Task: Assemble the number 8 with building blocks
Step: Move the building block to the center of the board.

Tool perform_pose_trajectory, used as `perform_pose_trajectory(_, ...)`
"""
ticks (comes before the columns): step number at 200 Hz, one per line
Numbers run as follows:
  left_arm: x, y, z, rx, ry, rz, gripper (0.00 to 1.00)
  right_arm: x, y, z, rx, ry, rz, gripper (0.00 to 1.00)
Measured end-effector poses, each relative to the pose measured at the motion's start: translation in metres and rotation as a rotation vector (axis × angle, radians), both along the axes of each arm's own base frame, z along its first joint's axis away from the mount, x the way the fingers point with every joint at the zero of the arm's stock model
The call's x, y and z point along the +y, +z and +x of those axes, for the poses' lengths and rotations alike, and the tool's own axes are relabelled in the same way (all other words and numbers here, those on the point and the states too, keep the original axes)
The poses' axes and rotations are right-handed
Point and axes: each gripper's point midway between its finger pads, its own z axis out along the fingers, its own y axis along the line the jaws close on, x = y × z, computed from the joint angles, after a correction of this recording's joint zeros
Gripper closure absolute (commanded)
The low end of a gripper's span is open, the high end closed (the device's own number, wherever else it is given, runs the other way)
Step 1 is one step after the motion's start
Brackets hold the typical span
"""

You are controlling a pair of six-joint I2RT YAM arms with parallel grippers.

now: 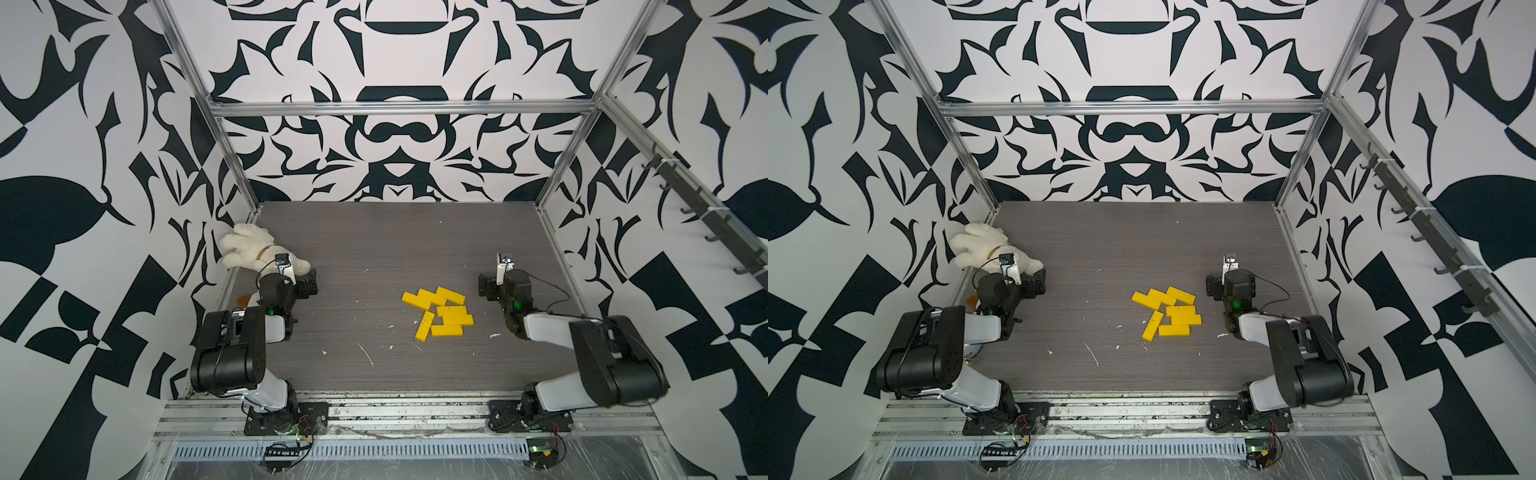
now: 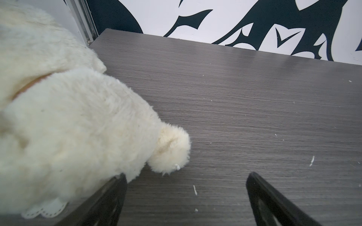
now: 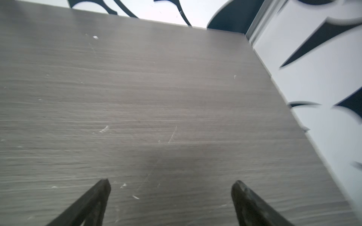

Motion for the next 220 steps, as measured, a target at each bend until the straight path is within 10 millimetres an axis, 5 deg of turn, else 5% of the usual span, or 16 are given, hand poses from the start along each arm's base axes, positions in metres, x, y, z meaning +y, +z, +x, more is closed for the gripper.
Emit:
perform_pose_trajectory(32,0.0,0.0,0.0,0.0,0.0,0.0,0.01,0.07,0.158,0.013,-0.207,0.194,0.041,0.02)
perform_pose_trajectory(40,0.0,0.0,0.0,0.0,0.0,0.0,0.01,0.091,0.185,0.003,-0.242,0.254,0.051,0.07)
perform_pose_trajectory(50,0.0,0.0,0.0,0.0,0.001,0.0,0.0,0.114,0.195,-0.009,-0.231,0.329,0.053,0.15)
perform_pose_trajectory(67,0.001,0.0,0.0,0.0,0.003,-0.001,0.01,0.144,0.171,-0.027,-0.114,0.43,0.03,0.22)
perform_pose_trajectory(103,0.009,-0.002,0.0,0.01,0.057,0.002,0.01,0.195,0.04,-0.07,0.328,0.683,-0.242,0.33)
perform_pose_trajectory(117,0.01,-0.002,0.0,0.011,0.067,0.004,0.0,0.208,0.009,-0.086,0.455,0.788,-0.317,0.3)
perform_pose_trajectory(134,0.012,-0.002,0.0,0.012,0.075,0.007,0.01,0.22,-0.001,-0.091,0.53,0.887,-0.349,0.28)
perform_pose_trajectory(150,0.013,-0.003,0.0,0.014,0.08,0.008,0.01,0.239,0.005,-0.085,0.562,0.968,-0.343,0.41)
perform_pose_trajectory(173,0.013,-0.003,0.0,0.018,0.083,0.009,0.01,0.264,0.01,-0.072,0.584,1.046,-0.326,0.42)
perform_pose_trajectory(220,0.013,-0.005,0.0,0.023,0.083,0.009,0.0,0.267,-0.036,-0.092,0.774,1.153,-0.328,0.45)
